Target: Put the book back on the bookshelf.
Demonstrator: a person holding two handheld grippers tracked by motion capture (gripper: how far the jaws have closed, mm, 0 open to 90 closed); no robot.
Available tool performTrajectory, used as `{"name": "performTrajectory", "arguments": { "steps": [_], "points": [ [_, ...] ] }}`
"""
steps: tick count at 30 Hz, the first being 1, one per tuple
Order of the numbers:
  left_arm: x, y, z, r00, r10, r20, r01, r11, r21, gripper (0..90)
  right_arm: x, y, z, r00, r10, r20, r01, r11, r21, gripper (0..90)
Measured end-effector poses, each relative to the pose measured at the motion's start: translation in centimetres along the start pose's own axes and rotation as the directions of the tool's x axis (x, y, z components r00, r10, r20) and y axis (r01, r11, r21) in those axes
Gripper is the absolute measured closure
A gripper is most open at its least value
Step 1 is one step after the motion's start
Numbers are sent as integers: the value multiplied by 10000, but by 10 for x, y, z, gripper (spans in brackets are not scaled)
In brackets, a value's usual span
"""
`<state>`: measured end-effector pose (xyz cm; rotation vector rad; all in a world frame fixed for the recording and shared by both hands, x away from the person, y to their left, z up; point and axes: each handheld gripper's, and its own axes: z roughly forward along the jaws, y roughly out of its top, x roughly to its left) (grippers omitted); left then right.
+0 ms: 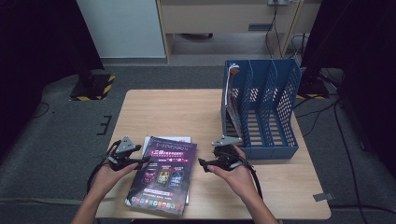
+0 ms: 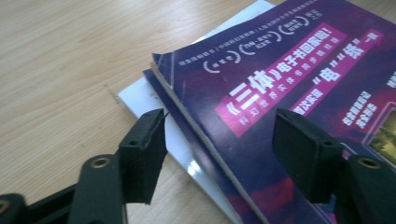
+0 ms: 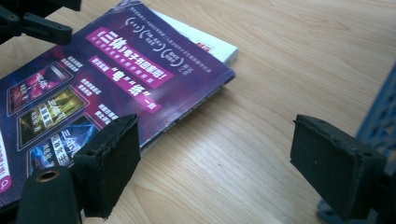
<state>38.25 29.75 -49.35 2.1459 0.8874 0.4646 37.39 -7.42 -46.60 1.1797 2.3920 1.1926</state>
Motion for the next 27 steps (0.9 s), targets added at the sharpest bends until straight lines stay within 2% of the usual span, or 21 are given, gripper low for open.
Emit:
{"name": "performTrajectory", "arguments": {
  "steps": [3,6,9,10,12,20,23,27],
  "points": [
    [0,1,2,9995,-187,265,187,9998,29,372,5,1,5,9999,-15,-159,16,10000,56,162],
    [0,0,4,9991,-173,377,166,9997,178,408,8,1,10,9997,-194,-176,196,9997,157,161],
    [-1,0,5,9987,-195,466,184,9995,242,422,11,2,13,9996,-140,-233,145,9997,202,162],
    [-2,-1,8,9986,-211,476,192,9990,400,426,13,2,16,9995,-107,-282,115,9995,282,162],
    [-2,0,9,9981,-274,557,253,9989,385,430,15,3,20,9992,-238,-328,245,9995,223,161],
    [-2,-2,12,9964,-463,715,438,9984,363,398,21,3,31,9986,-331,-422,346,9987,368,159],
    [-1,-3,13,9944,-683,808,658,9973,339,386,21,3,33,9984,-340,-455,359,9985,403,157],
    [0,-3,13,9947,-725,732,701,9969,354,349,21,2,36,9985,-325,-437,347,9982,497,157]
  ]
}}
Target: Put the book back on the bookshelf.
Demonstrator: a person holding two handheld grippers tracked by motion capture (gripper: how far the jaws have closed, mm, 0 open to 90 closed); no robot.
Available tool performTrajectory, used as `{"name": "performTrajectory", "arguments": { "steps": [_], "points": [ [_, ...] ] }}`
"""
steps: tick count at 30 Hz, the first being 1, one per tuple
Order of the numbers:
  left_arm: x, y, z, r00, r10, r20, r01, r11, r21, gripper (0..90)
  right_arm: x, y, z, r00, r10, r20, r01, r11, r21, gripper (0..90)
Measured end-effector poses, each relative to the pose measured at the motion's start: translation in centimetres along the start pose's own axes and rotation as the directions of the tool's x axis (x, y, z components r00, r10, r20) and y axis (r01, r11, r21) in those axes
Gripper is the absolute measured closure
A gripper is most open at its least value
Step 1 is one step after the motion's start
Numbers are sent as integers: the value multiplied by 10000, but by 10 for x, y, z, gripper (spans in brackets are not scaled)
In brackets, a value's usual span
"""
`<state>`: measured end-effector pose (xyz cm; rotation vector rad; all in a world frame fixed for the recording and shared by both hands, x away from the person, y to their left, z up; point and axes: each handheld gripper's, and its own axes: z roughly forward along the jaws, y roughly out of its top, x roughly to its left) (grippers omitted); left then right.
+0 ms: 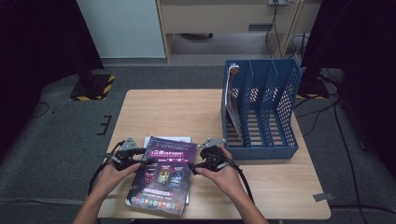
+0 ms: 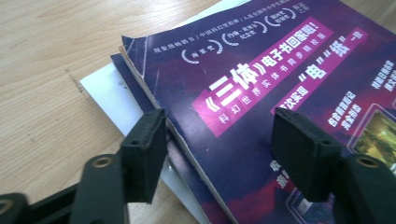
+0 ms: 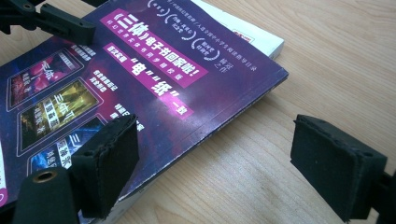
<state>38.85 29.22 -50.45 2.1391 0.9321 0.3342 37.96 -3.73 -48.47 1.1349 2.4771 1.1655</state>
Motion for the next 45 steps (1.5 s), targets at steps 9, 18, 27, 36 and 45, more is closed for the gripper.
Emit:
{"name": "performTrajectory", "arguments": {
  "steps": [9,18,27,36,45],
  "points": [
    [-1,-1,1,9998,-145,123,145,9999,9,347,0,-2,9,10000,14,-90,-12,9999,171,153],
    [-2,0,1,9998,-164,132,163,9999,12,342,1,-7,16,9994,170,-309,-157,9990,417,149],
    [-6,3,5,9998,-46,175,47,10000,-14,334,-2,-12,23,9966,396,-727,-352,9976,604,137],
    [-7,3,6,9999,38,166,-37,10000,-29,332,-6,-12,31,9936,664,-915,-616,9966,538,125],
    [-7,3,6,9999,72,123,-72,10000,-12,332,-14,-10,43,9801,1309,-1492,-1247,9909,505,108]
  ]
}}
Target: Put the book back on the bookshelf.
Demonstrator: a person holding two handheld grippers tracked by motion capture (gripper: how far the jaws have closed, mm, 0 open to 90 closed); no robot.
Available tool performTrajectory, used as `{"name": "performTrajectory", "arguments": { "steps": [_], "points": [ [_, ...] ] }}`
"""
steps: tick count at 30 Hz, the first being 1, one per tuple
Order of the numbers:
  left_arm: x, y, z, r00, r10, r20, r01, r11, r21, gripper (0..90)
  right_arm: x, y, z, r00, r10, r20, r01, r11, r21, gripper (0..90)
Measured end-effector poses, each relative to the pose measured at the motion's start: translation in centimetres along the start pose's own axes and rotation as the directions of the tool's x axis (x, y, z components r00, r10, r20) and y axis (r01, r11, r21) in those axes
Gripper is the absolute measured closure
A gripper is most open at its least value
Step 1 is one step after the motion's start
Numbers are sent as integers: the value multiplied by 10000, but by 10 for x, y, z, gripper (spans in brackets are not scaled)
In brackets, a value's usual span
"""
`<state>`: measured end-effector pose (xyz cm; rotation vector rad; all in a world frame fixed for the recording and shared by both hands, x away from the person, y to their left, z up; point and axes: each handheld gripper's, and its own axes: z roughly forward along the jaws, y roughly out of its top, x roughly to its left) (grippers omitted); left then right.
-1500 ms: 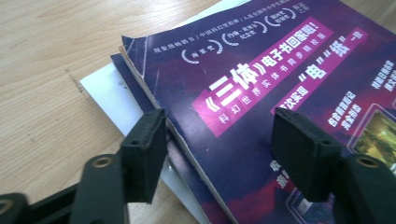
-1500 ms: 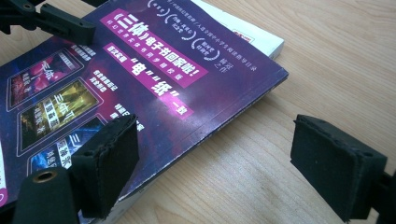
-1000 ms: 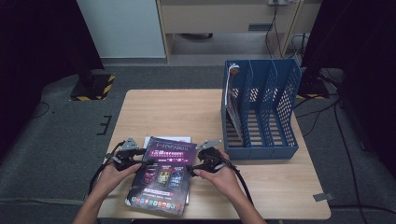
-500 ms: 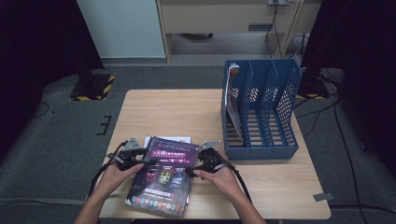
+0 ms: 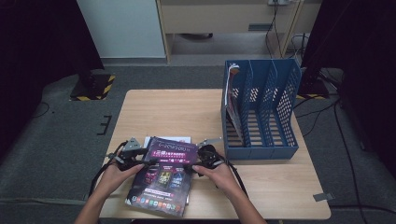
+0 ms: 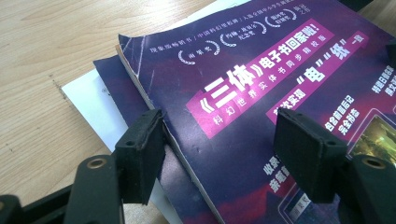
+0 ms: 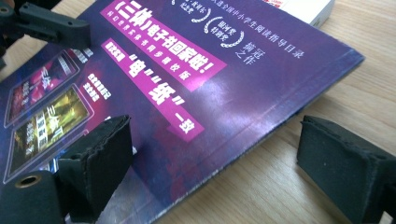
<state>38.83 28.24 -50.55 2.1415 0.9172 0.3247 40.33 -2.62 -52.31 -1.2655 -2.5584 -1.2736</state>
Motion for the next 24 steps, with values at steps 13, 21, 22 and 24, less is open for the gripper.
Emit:
{"name": "performTrajectory", "arguments": {
  "steps": [13,21,22,24],
  "points": [
    [0,0,0,10000,19,-27,-19,10000,1,331,3,8,0,9994,261,-231,-259,9996,62,167],
    [-1,0,0,10000,-1,-53,1,10000,34,329,9,17,-9,9998,-44,-213,41,9998,-169,186],
    [0,0,0,10000,-4,-51,4,10000,41,329,10,19,-11,9997,-135,-203,130,9996,-266,189],
    [0,0,0,10000,-13,-57,13,10000,47,329,13,23,-14,9995,-176,-267,166,9992,-365,191]
  ]
}}
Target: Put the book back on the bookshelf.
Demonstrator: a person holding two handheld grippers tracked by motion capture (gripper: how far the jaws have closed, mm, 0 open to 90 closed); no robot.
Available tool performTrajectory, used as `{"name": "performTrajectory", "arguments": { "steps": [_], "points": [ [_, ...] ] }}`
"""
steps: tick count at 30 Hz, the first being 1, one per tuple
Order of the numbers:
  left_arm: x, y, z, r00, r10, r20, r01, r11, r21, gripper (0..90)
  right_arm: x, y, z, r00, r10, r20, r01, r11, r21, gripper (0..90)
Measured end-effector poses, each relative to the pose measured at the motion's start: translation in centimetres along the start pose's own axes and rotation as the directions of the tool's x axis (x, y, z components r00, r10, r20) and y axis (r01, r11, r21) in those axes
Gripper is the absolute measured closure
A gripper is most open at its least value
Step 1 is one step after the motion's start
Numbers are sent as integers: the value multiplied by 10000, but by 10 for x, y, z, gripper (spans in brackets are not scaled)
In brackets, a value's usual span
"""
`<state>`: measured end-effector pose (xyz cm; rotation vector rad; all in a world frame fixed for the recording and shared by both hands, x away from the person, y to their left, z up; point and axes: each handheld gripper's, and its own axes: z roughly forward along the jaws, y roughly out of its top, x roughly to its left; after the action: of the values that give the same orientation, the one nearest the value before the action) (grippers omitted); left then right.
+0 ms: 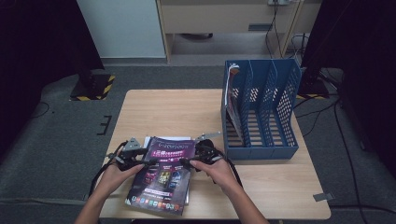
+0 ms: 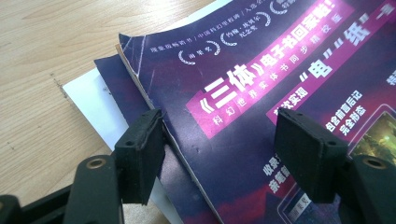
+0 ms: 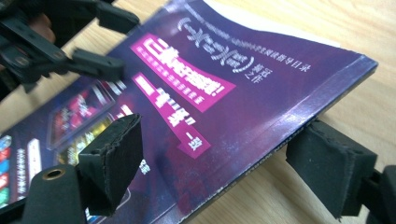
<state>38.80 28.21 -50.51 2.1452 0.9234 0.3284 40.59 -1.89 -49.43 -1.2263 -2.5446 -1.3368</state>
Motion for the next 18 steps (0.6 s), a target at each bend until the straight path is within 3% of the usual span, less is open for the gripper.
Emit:
{"name": "performTrajectory", "arguments": {
  "steps": [11,18],
  "points": [
    [0,0,-1,10000,-3,-43,3,10000,35,327,16,22,4,9993,-221,-308,219,9997,-72,214],
    [0,0,-1,10000,3,-82,-3,10000,22,325,17,27,11,9984,-203,-532,209,9997,100,307]
  ]
}}
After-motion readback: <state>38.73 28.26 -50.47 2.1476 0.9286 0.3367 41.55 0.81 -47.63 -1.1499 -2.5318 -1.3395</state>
